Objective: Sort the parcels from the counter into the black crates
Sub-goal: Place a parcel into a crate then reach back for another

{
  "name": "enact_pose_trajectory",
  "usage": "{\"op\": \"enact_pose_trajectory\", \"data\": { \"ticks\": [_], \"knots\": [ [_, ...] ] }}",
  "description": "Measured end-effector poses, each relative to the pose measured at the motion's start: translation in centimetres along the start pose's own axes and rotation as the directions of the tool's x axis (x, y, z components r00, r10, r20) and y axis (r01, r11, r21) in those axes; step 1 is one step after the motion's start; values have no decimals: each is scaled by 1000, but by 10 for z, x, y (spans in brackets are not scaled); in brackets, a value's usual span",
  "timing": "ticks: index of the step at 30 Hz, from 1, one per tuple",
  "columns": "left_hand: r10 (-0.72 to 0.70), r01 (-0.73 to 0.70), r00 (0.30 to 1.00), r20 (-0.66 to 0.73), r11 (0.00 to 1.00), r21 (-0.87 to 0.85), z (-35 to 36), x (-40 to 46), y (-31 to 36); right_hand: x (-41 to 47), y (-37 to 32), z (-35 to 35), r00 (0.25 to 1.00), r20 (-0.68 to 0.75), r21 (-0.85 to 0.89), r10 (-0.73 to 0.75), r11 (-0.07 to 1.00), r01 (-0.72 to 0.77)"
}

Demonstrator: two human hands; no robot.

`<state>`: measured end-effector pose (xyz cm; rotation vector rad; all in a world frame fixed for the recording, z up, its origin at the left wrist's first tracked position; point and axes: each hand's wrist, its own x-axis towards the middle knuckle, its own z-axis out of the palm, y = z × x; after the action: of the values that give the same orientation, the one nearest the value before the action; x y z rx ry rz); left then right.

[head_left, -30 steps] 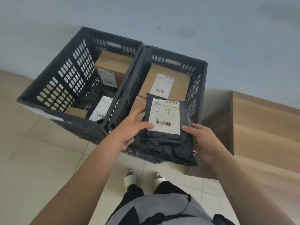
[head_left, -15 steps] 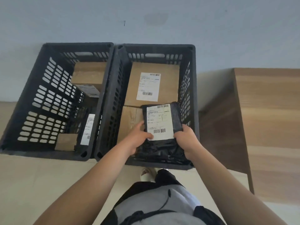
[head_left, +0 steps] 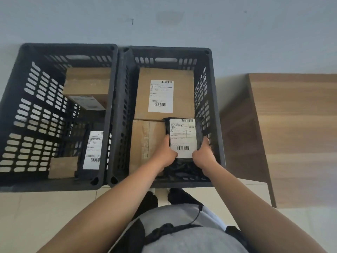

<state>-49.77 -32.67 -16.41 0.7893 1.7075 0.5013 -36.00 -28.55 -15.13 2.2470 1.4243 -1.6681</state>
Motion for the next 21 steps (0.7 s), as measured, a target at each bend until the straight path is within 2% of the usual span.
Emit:
{"op": "enact_pose_trajectory", "data": {
  "ticks": [5,10,12,15,18,21],
  "knots": [
    [-3,18,992,125,992,-125,-6,5,-4,11,-3,-4,1000,-15,-30,7,1000,-7],
    [-43,81,970,241,985,-151,-5,7,-8,16,3,7,999,-42,-163,11,987,-18],
    [11,7,976,217,997,-83,0,8,-11,16,2,10,998,-54,-228,28,973,-40],
    [74,-90,987,142,990,105,8,16,-19,14,-3,10,998,-61,-361,13,932,-34],
    [95,-102,995,39,945,311,10,18,-20,4,-3,12,986,-56,-607,-159,789,93],
    [279,-197,956,-93,842,502,4,12,-18,2,-3,11,941,-21,-750,-339,628,209]
  ]
}}
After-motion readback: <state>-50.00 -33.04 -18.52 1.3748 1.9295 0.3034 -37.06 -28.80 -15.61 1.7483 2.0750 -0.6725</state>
